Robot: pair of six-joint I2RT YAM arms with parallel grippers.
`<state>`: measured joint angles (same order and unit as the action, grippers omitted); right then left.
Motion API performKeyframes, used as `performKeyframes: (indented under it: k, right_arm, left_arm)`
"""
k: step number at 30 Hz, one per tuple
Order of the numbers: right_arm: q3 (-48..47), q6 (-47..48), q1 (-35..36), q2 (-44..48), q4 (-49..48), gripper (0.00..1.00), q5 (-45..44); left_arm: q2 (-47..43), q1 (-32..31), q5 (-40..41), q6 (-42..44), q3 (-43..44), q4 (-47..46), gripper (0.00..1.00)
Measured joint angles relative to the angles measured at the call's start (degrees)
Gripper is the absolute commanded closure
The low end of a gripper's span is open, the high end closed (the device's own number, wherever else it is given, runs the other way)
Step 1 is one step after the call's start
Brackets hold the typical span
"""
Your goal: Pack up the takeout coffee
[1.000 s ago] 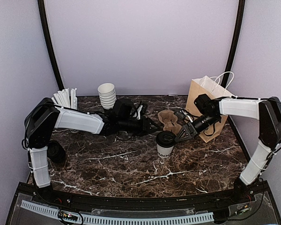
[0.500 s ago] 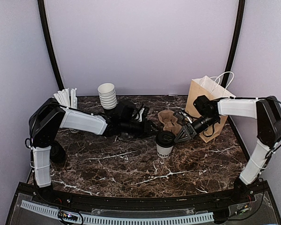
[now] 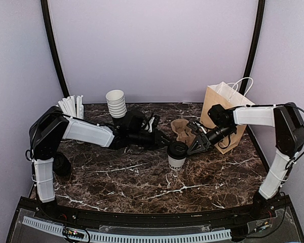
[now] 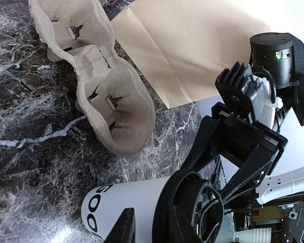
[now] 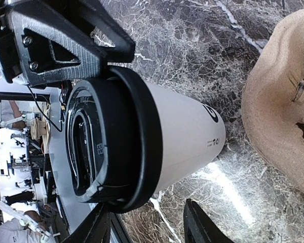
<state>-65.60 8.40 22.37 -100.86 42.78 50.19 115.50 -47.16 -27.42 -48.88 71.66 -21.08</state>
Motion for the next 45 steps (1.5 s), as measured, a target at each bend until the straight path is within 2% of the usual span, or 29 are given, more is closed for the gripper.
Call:
performKeyframes:
  k: [8,12,16,24,34,45]
  right_arm:
    - [-1.4,-0.3,0.2,-0.8,0.4,0.51,0.0]
    - [-1.6,1.4,0.3,-0.4,0.6,0.47,-0.1]
    - [-2.4,3.3,0.5,0.6,1.0,0.43,-1.9]
    - [-2.6,4.9,1.4,3.5,2.3,0.43,-2.6]
    - [-2.7,4.8,3.1,1.7,2.7,0.54,-2.0]
    - [-2.7,3.6,3.1,0.3,2.5,0.56,-1.3]
  left_arm:
    - [-1.5,0.0,1.7,0.1,-2.7,-1.0,0.78]
    - [-1.9,-0.1,1.8,0.6,-2.8,-1.3,0.77]
    - [-2.8,-0.4,2.5,1.7,-2.8,0.5,0.75]
    - [-6.7,-1.0,4.7,2.8,-3.7,6.2,0.71]
    - [-8.7,-1.2,5.6,2.6,-4.5,6.6,0.70]
    - [-6.1,-1.1,4.5,1.9,-4.5,4.9,0.71]
